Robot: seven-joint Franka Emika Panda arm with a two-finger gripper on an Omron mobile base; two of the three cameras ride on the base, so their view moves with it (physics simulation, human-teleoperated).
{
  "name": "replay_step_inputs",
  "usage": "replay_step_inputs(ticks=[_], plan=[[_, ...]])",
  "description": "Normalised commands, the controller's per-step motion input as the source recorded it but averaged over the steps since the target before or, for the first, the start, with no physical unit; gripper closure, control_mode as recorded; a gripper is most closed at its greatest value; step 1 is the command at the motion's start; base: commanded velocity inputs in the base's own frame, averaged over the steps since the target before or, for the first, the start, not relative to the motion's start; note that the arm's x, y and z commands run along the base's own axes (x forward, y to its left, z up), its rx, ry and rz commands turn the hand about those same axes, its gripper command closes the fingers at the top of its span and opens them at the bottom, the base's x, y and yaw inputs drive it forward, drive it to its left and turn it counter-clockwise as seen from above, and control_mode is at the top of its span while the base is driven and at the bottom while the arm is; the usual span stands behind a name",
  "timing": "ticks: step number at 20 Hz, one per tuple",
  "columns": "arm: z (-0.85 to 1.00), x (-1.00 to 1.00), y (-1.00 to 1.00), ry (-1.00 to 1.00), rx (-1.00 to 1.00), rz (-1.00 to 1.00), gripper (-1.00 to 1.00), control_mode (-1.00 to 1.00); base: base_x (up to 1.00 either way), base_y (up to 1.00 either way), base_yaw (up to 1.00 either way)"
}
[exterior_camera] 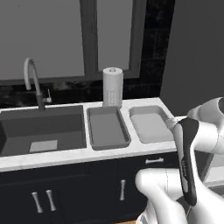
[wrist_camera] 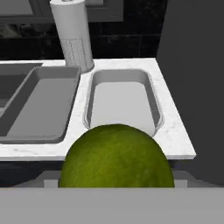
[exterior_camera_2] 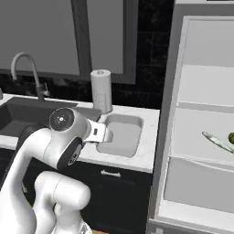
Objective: Place one lime and one fish in each tupperware on the nearby counter, to pack two identical lunches.
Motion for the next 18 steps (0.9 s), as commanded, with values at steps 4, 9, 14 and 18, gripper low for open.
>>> replay_step_inputs(ticks=[4,9,14,18], plan=[[0.00,0.00,0.00,0.00,0.00,0.00,1.00,1.00,1.00,1.00,0.00],[-0.35,0.60,0.51,0.11,-0.03,0.00,1.00,-1.00,0.40,0.39,-0.01],[-0.53,0.87,0.47,0.20,0.00,0.00,1.00,-1.00,0.00,0.00,0.00],[-0.38,0.87,0.00,0.25,0.03,0.00,1.00,-1.00,0.00,0.00,0.00]])
